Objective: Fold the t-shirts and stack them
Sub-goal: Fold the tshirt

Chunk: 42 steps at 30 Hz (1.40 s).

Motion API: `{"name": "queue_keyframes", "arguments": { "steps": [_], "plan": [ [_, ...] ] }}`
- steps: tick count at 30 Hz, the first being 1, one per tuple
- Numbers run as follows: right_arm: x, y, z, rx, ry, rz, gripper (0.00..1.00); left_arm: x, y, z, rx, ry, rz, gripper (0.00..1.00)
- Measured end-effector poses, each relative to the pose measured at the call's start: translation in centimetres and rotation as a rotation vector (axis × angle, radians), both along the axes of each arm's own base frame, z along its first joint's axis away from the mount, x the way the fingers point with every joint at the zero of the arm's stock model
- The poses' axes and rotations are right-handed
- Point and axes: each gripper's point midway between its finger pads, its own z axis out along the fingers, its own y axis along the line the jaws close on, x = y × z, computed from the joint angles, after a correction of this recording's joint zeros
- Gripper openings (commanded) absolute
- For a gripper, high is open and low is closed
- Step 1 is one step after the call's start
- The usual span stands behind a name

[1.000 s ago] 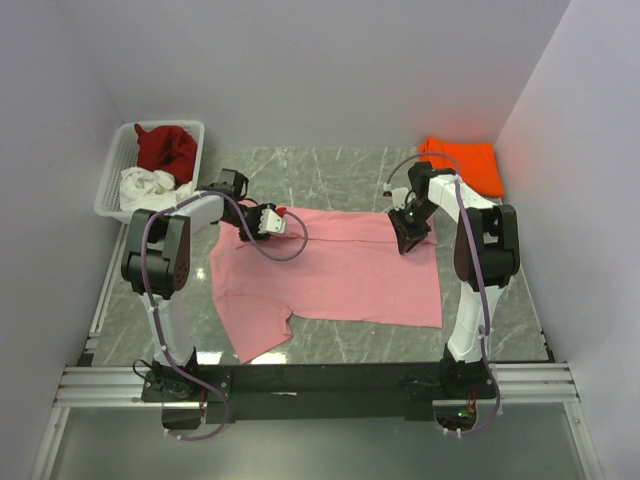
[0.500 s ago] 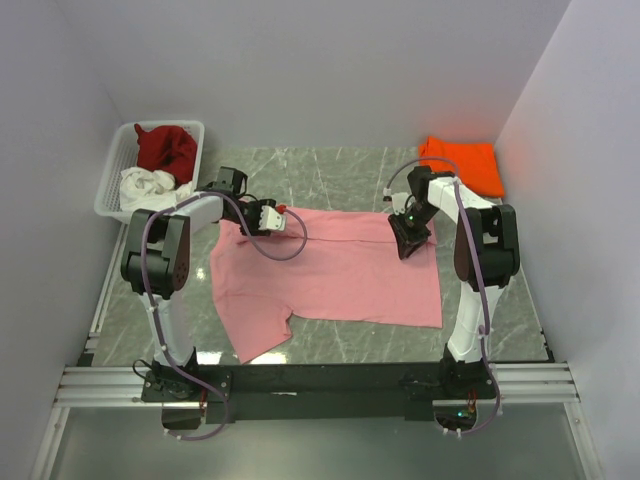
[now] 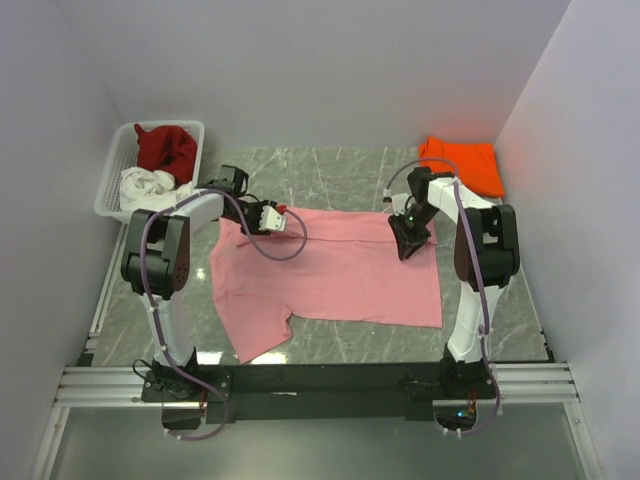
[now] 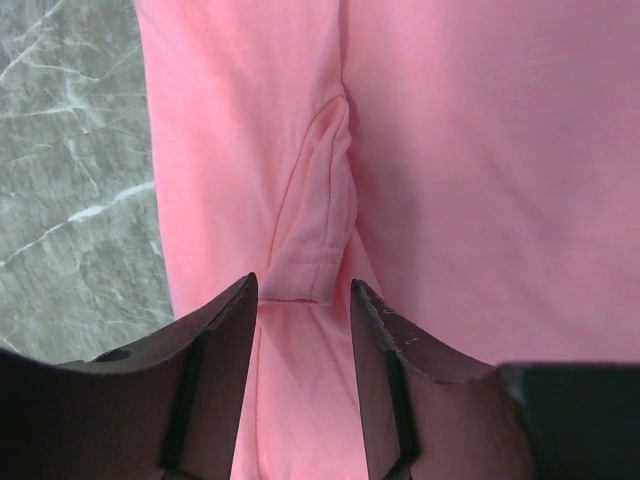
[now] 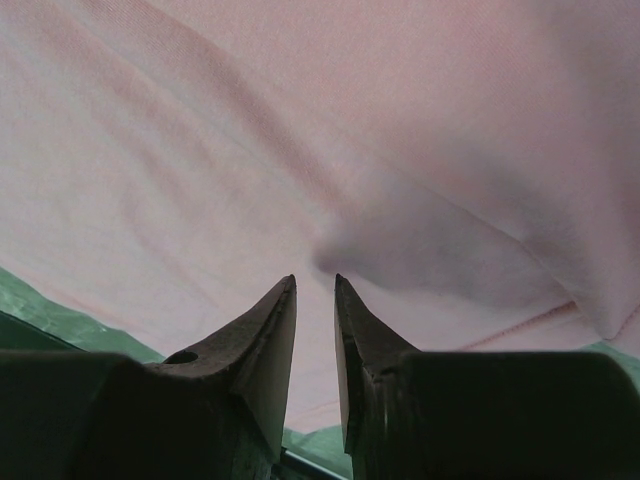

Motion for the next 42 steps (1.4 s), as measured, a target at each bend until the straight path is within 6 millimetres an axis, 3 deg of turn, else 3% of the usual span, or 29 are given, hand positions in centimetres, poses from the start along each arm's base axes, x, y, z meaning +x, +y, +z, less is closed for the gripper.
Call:
{"name": "queue_keyframes", "arguments": {
  "steps": [4, 7, 8, 14, 19, 24, 27, 29, 30, 34, 37, 42],
  "plan": [
    [-0.2, 0.0, -0.1, -0.001, 0.006, 0.001, 0.30, 0.0, -0.2, 0.0, 0.007, -0.006, -0.005, 0.38],
    [-0.2, 0.0, -0.1, -0.001, 0.006, 0.004, 0.29, 0.1, -0.4, 0.3, 0.013, -0.012, -0.011, 0.20],
    [-0.2, -0.1, -0.1, -0.001, 0.006, 0.005, 0.29, 0.2, -0.4, 0.5, 0.016, -0.016, -0.016, 0.10],
    [-0.2, -0.2, -0.2, -0.001, 0.002, 0.014, 0.29, 0.1, -1.2, 2.6, 0.033, -0.003, -0.050, 0.00],
    [-0.1, -0.6, -0.2, 0.000, -0.002, 0.016, 0.29, -2.8, -2.7, 1.9, 0.086, 0.116, -0.042, 0.01],
    [-0.1, -0.9, -0.3, 0.001, -0.002, 0.024, 0.29, -6.3, -5.8, 1.1, 0.143, 0.304, 0.018, 0.01],
    [-0.2, -1.1, -0.3, 0.000, -0.001, 0.030, 0.29, -7.1, -7.6, 0.7, 0.161, 0.399, 0.088, 0.14],
    [-0.2, -1.1, -0.3, 0.001, -0.002, 0.033, 0.29, -7.4, -8.4, 0.4, 0.167, 0.462, 0.144, 0.33],
    [-0.2, -1.2, -0.3, 0.001, -0.002, 0.035, 0.29, -7.5, -8.6, 0.2, 0.169, 0.492, 0.171, 0.35],
    [0.1, -1.1, -0.2, 0.005, 0.003, 0.041, 0.29, -8.1, -7.9, 0.5, 0.160, 0.604, 0.279, 0.40],
    [0.9, -0.9, -0.2, 0.014, -0.004, 0.044, 0.29, -7.5, -6.4, 1.4, 0.119, 0.656, 0.354, 0.44],
    [1.9, -0.7, 0.1, 0.024, -0.021, 0.043, 0.29, -4.0, -1.0, 3.6, 0.058, 0.685, 0.536, 0.45]
  ]
}}
